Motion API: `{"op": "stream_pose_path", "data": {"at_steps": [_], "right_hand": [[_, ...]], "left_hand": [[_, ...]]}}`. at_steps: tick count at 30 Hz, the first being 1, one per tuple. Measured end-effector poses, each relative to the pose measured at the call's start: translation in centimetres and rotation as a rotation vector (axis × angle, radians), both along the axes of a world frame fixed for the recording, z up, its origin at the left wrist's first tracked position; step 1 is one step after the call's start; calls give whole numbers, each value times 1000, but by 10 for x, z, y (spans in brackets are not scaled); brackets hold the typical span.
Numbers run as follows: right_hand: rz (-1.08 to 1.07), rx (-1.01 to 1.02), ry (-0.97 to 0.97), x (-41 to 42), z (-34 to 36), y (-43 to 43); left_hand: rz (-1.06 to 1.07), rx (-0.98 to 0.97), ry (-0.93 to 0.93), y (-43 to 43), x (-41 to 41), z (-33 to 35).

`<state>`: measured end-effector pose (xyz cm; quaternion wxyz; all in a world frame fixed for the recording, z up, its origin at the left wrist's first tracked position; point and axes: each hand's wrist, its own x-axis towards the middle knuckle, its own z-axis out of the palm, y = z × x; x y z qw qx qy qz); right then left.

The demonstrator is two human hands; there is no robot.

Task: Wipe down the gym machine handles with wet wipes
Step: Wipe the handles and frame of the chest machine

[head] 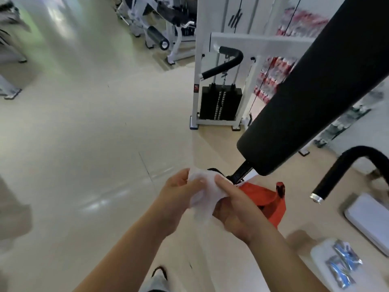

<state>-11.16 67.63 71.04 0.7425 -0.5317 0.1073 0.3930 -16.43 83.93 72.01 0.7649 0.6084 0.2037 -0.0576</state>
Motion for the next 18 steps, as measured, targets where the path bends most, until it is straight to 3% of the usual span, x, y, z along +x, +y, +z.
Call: {"op": "stream_pose_path", "data": {"at_steps": [9, 14, 18], "right_hand": [[-242, -66, -109, 70, 19, 81], [-312, -6, -102, 113, 25, 81], [-458, -109, -3, 166, 19, 83]], "left_hand": [[-113, 93, 54, 88, 98, 21], [-116, 80, 42, 103, 169, 35], [-114, 21, 29, 114, 222, 40]]}}
